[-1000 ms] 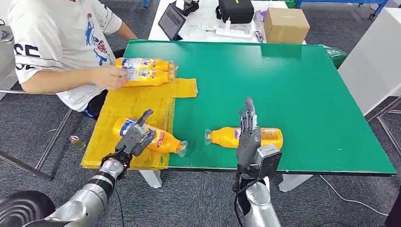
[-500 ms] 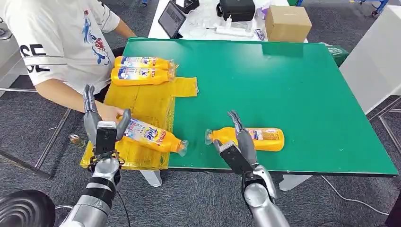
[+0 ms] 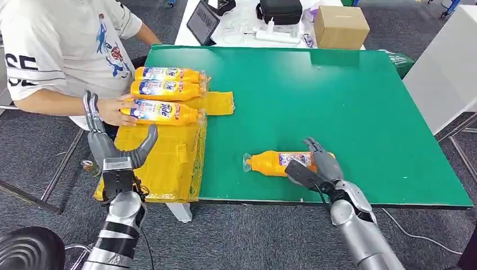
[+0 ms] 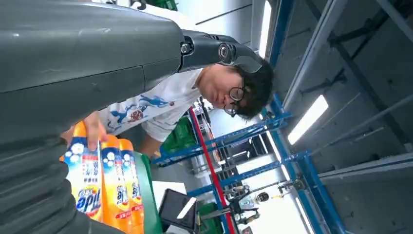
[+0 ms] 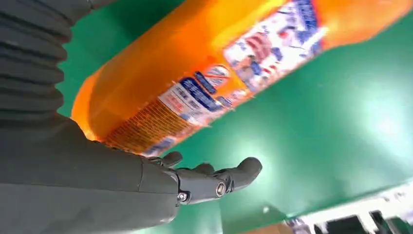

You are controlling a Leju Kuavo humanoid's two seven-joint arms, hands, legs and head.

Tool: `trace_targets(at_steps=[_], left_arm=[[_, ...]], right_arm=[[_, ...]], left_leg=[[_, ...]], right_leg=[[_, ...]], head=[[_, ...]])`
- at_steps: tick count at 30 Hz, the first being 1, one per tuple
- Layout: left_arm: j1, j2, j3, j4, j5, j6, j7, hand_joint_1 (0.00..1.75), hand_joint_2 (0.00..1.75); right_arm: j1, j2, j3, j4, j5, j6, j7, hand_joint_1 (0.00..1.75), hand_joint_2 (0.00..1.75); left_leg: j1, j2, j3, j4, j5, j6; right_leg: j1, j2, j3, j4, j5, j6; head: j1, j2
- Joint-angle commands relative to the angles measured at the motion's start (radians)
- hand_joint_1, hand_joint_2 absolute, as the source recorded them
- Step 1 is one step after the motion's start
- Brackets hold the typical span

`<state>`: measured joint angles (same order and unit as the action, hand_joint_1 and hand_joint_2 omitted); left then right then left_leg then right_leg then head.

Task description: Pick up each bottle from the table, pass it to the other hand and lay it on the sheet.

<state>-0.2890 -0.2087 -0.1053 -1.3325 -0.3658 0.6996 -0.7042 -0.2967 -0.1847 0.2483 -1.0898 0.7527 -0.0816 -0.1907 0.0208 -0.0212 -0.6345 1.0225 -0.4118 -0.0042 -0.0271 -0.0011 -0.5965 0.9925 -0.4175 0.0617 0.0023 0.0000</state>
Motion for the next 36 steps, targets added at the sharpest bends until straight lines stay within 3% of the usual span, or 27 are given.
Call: trace_targets(at_steps=[1,3,7,11,12,22,30,31,32,33,34,36], left_arm=[[-0.034,0.032,-0.067,0.076,0.020,-0.001,0.006,0.00,1.75],[-0.034,0.032,-0.067,0.076,0.020,-0.001,0.006,0.00,1.75],[-0.060,0.037,-0.106,0.134,0.049,-0.001,0.006,0.00,1.75],[-0.090,0.035,-0.129,0.189,0.078,-0.003,0.006,0.00,1.75],[-0.095,0.040,-0.136,0.197,0.085,-0.001,0.006,0.00,1.75],[-0.114,0.039,-0.159,0.242,0.126,-0.021,0.006,0.00,1.75],[-0.131,0.027,-0.157,0.284,0.163,-0.060,0.006,0.00,1.75],[-0.132,0.026,-0.157,0.287,0.166,-0.063,0.006,0.00,1.75],[-0.134,0.024,-0.157,0.291,0.169,-0.067,0.006,0.00,1.75],[-0.136,0.021,-0.156,0.296,0.174,-0.071,0.006,0.00,1.75],[-0.137,0.018,-0.152,0.301,0.183,-0.080,0.006,0.00,1.75],[-0.135,0.018,-0.154,0.301,0.181,-0.078,0.006,0.00,1.75]], right_arm=[[-0.097,-0.039,0.016,0.200,-0.008,0.061,0.002,0.00,1.75],[-0.097,-0.039,0.016,0.200,-0.008,0.061,0.002,0.00,1.75],[-0.163,-0.021,0.048,0.348,-0.011,0.101,-0.017,0.00,1.75],[-0.239,-0.016,0.096,0.497,-0.023,0.168,-0.053,0.00,1.75],[-0.255,-0.015,0.105,0.525,-0.028,0.174,-0.058,0.00,1.75],[-0.328,-0.042,0.140,0.582,-0.052,0.269,-0.045,0.00,1.75],[-0.327,-0.056,0.144,0.612,-0.096,0.322,-0.058,0.00,1.75],[-0.324,-0.059,0.146,0.614,-0.100,0.326,-0.061,0.17,1.75],[-0.318,-0.061,0.145,0.614,-0.106,0.325,-0.065,0.68,1.75],[-0.313,-0.060,0.147,0.613,-0.107,0.321,-0.065,1.40,1.75],[-0.308,-0.060,0.148,0.610,-0.113,0.313,-0.067,1.57,1.75],[-0.295,-0.050,0.147,0.597,-0.126,0.282,-0.071,1.69,1.75]], left_leg=[[0.000,0.002,0.002,-0.001,-0.001,0.001],[0.000,0.004,0.005,-0.001,-0.002,0.002],[0.000,0.002,0.003,-0.001,0.000,0.001],[0.001,0.007,0.008,-0.003,-0.001,0.002],[0.000,0.003,0.005,-0.001,0.000,0.001],[0.000,0.009,0.008,0.000,0.000,0.001],[0.001,0.013,0.010,-0.001,0.000,0.001],[0.001,0.013,0.011,-0.002,0.000,0.002],[0.001,0.012,0.011,-0.001,0.000,0.001],[0.001,0.012,0.011,-0.002,0.000,0.002],[0.001,0.013,0.010,-0.001,0.000,0.001],[0.001,0.013,0.011,-0.001,0.000,0.001]], right_leg=[[0.000,0.001,0.002,-0.001,0.000,-0.002],[0.001,0.002,0.005,-0.003,0.000,-0.003],[0.001,0.000,0.003,-0.001,0.000,-0.003],[0.003,0.004,0.007,-0.004,0.001,-0.007],[0.001,0.001,0.005,-0.002,0.001,-0.003],[0.001,0.006,0.004,-0.001,0.003,-0.005],[0.002,0.009,0.005,-0.002,0.006,-0.007],[0.002,0.009,0.006,-0.003,0.006,-0.008],[0.002,0.009,0.005,-0.002,0.006,-0.007],[0.003,0.008,0.006,-0.003,0.006,-0.007],[0.002,0.009,0.005,-0.002,0.006,-0.006],[0.002,0.010,0.006,-0.002,0.006,-0.006]], head=[[0.000,0.000],[0.000,0.000],[0.000,0.000],[0.000,0.000],[0.000,0.000],[0.000,0.000],[0.000,0.000],[0.000,0.000],[0.000,0.000],[0.000,0.000],[0.000,0.000],[0.000,0.000]])
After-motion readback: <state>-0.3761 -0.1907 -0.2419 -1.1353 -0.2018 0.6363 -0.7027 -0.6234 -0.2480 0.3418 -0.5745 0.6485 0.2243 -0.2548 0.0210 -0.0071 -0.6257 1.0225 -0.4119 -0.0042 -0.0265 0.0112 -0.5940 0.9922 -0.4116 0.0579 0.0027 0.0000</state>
